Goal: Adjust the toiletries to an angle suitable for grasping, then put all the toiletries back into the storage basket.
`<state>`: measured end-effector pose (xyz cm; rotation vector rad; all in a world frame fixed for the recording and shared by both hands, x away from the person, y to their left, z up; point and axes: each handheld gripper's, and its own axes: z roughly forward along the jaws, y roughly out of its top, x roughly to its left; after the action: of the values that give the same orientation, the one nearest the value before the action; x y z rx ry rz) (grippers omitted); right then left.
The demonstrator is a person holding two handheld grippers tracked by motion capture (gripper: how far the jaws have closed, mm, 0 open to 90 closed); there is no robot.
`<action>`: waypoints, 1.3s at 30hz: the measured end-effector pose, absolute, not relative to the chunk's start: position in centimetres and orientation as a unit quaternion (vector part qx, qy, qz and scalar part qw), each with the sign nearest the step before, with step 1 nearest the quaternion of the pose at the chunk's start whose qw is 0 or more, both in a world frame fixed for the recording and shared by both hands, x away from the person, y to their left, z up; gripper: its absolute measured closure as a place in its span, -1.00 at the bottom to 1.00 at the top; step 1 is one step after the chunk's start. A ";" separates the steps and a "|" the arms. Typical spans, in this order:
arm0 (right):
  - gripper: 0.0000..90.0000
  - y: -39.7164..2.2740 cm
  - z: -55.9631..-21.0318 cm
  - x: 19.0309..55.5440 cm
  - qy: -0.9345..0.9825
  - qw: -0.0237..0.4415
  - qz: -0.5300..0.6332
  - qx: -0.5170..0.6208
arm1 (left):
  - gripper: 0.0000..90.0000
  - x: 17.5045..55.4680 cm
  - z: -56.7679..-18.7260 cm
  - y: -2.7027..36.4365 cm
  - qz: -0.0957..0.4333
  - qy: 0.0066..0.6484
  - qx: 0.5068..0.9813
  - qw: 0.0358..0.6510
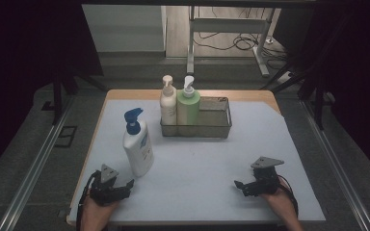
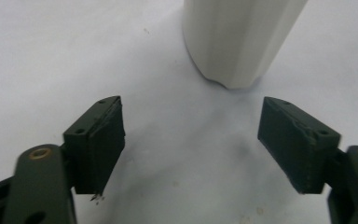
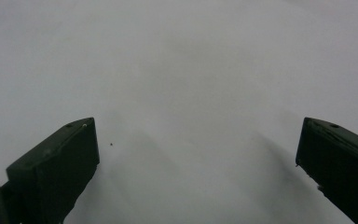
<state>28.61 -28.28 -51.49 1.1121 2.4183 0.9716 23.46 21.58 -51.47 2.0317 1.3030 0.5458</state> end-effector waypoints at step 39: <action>-1.00 -28.4 -52.2 28.5 0.843 0.155 0.337 0.389 | 0.98 31.8 -51.1 22.5 0.145 0.486 0.785 0.357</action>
<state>28.54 -28.41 -52.23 1.1144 2.4159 0.9661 31.84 22.47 -51.09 2.0251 1.2532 0.3734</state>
